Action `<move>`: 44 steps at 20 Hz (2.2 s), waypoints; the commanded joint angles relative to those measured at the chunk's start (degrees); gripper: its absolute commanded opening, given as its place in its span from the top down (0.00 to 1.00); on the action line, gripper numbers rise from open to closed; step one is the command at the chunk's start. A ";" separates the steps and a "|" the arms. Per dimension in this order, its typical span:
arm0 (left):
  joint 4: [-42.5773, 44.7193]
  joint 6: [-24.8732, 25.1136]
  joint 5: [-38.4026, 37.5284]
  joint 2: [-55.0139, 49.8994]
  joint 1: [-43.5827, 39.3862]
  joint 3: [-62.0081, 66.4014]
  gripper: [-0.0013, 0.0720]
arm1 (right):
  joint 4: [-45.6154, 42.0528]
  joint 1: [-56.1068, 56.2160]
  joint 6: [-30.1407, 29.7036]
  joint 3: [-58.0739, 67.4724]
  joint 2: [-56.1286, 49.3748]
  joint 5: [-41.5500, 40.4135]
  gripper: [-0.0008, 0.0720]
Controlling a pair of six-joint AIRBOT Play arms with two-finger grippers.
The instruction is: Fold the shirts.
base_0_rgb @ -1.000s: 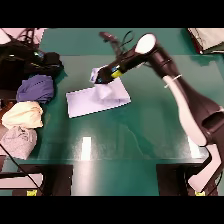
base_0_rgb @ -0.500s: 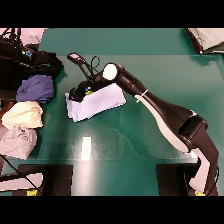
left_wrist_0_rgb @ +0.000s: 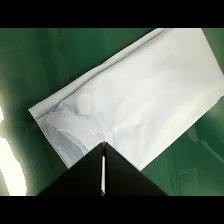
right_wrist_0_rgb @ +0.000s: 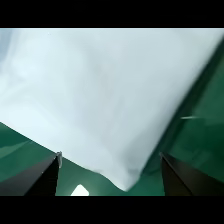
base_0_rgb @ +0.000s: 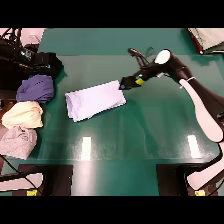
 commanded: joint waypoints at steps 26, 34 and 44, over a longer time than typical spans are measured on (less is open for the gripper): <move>0.02 0.11 -2.62 0.04 0.02 -0.11 0.95 | 15.96 -4.04 -3.76 4.11 -8.68 2.60 0.97; 0.00 0.39 -2.51 0.04 0.02 -0.11 0.95 | 9.70 -36.26 -3.58 -29.09 21.27 -13.14 0.97; 0.00 -1.55 -0.33 0.02 -4.20 -0.11 0.95 | 3.17 -73.29 -1.03 -48.61 42.29 -26.91 0.97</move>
